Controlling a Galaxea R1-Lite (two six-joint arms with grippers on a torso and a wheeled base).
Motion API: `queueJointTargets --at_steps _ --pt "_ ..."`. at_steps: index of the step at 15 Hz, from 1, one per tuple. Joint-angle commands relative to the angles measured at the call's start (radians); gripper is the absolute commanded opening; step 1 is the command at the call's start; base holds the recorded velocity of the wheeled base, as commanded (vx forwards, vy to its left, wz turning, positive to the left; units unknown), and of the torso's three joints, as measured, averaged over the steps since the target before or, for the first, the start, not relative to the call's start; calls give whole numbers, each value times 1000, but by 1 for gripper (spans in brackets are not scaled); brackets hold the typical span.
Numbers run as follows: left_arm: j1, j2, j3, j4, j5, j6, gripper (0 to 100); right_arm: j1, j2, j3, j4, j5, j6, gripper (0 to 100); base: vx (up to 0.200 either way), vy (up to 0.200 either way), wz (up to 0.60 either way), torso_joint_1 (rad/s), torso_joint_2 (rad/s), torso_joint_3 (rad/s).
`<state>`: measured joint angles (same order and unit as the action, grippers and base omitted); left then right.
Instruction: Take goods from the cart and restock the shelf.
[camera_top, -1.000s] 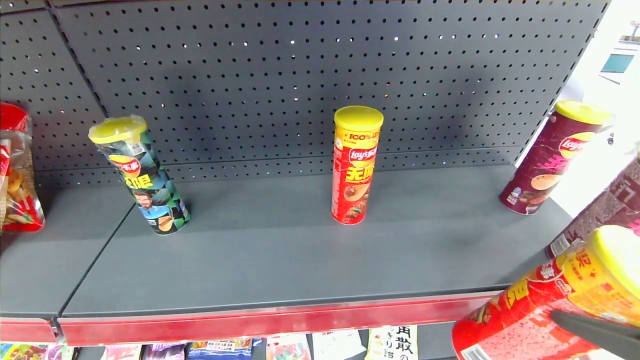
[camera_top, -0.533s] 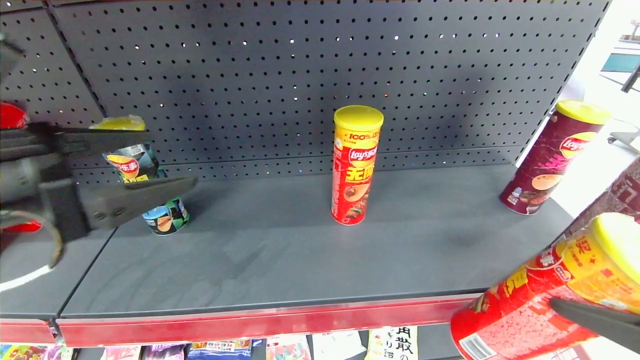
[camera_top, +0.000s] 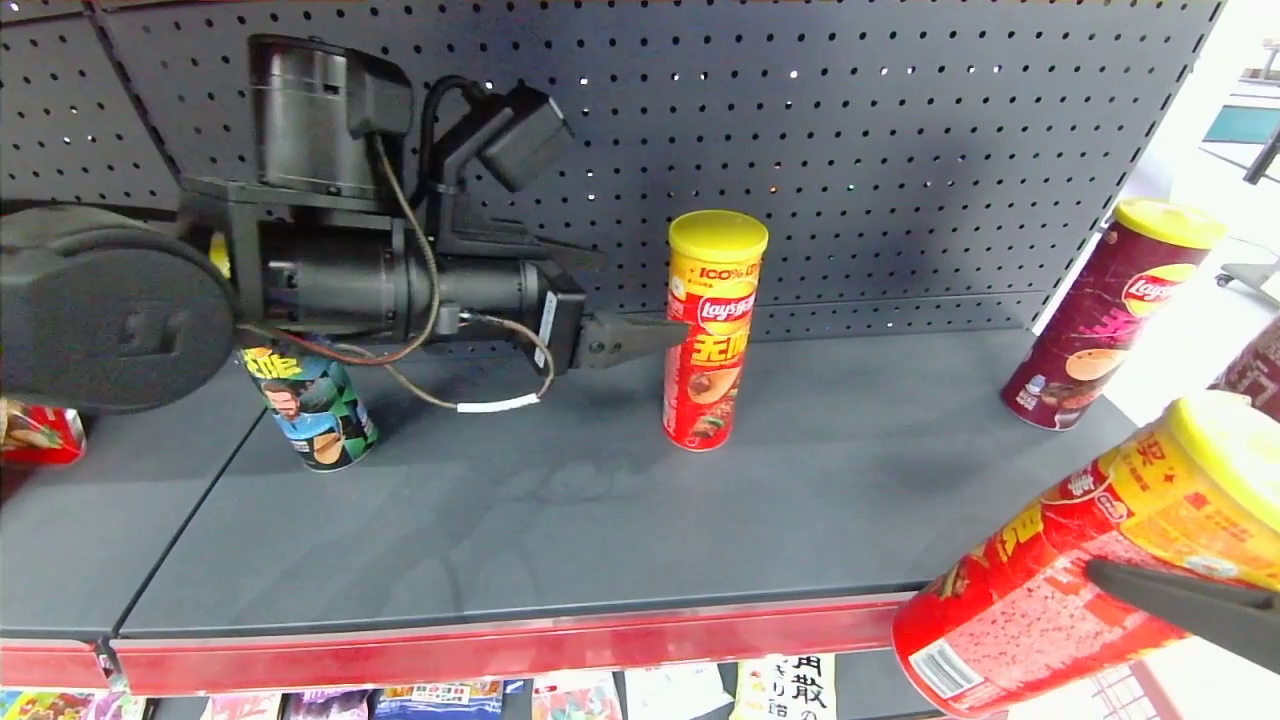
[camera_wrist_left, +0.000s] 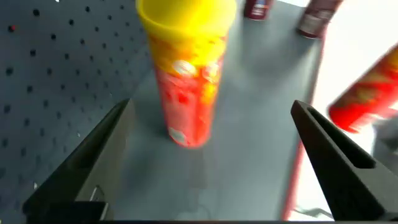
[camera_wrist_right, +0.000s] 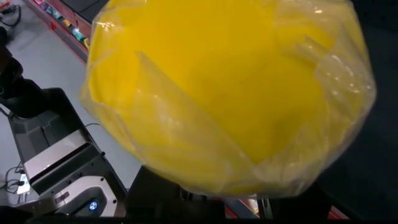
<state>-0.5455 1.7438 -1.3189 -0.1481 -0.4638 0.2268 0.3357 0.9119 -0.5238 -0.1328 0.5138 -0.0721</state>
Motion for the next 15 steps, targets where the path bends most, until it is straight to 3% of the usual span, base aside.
queueJointTargets --at_steps 1,7,12,15 --pt "-1 102 -59 -5 16 0 100 0 -1 -1 -1 0 -2 0 0 0 0 0 0 0" --pt "-22 174 -121 -30 22 0 100 5 -8 -15 4 9 -2 0 0 0 0 0 0 0" --pt "-31 252 -227 -30 47 0 100 6 -31 -7 9 9 -2 0 0 0 0 0 0 0" --pt "-51 258 -237 -30 39 -9 100 6 -31 -7 9 9 -2 0 0 0 0 0 0 0"
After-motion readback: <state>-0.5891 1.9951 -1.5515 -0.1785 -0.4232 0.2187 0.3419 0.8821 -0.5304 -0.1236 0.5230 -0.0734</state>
